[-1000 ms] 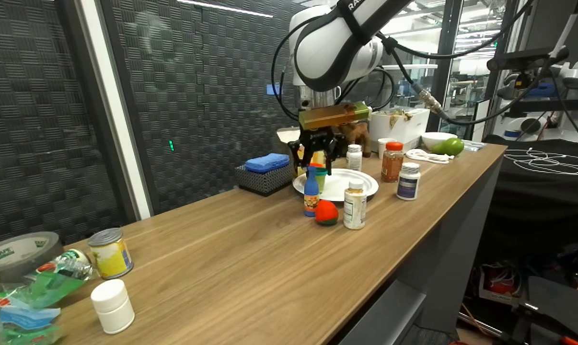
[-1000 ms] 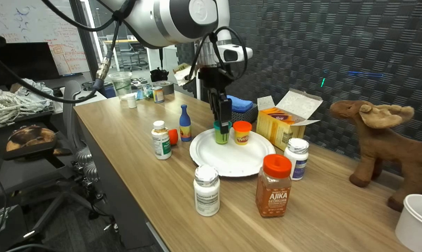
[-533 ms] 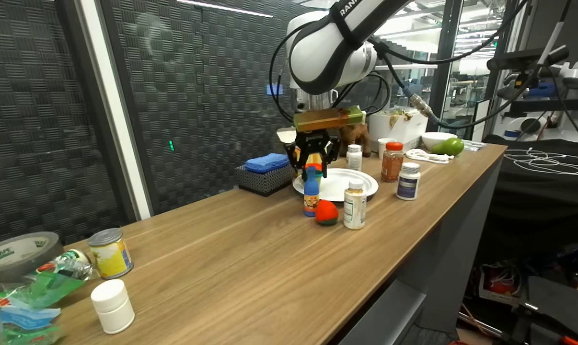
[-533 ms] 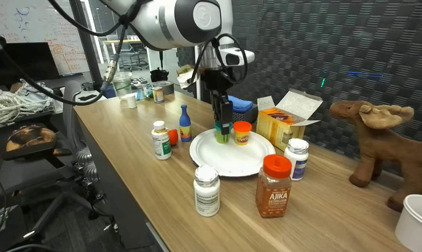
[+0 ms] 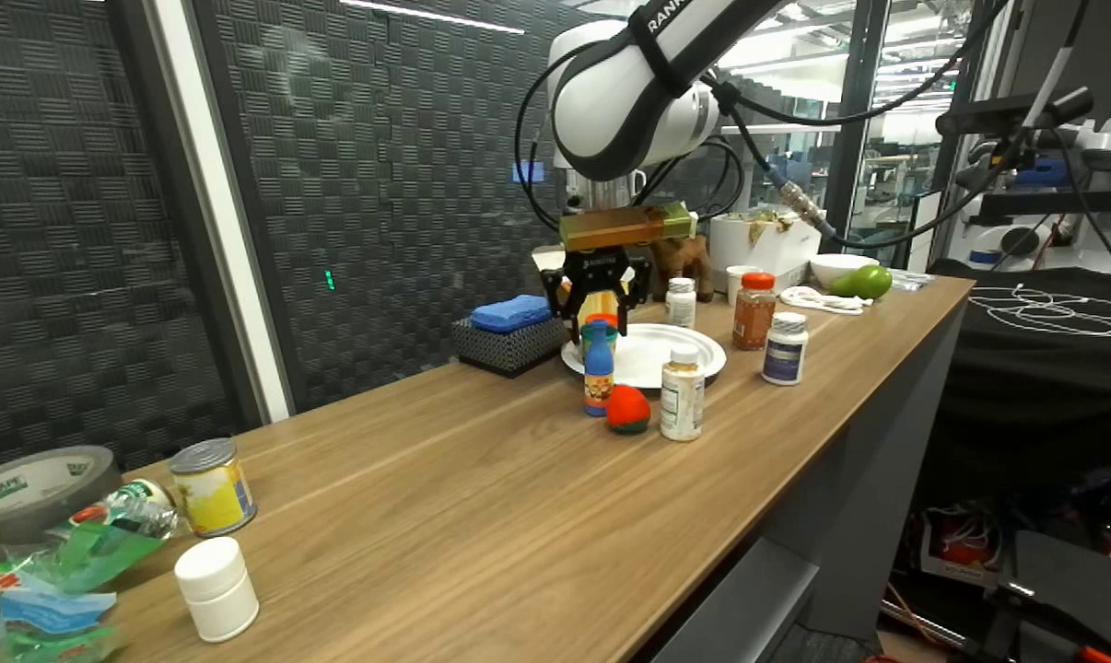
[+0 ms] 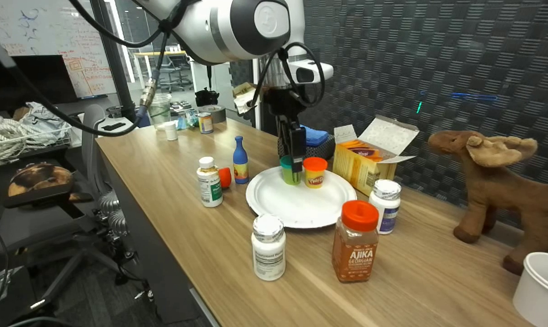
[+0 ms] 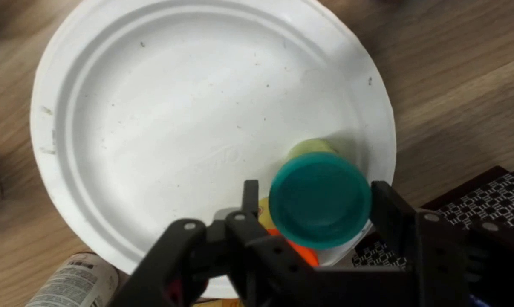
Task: Place the containers and the orange toy on the white plate
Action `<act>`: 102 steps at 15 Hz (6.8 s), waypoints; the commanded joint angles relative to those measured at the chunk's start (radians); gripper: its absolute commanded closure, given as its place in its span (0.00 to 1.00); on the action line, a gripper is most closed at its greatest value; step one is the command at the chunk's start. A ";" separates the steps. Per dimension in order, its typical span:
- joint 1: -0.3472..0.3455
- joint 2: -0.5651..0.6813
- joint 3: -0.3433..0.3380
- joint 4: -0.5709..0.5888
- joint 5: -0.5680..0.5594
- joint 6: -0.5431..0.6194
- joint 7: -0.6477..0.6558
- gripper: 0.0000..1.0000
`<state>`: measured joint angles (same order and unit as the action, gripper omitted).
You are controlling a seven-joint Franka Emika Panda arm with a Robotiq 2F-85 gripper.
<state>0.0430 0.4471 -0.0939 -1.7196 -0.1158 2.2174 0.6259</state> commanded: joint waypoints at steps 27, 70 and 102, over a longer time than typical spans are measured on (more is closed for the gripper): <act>-0.241 -0.054 -0.089 -0.008 0.228 0.142 -0.255 0.00; -0.107 -0.099 -0.057 -0.108 0.130 0.124 -0.235 0.76; -0.228 -0.572 -0.075 -0.529 -0.109 0.138 -0.217 0.00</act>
<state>-0.1591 -0.1176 -0.1801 -2.2376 -0.1865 2.3269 0.3978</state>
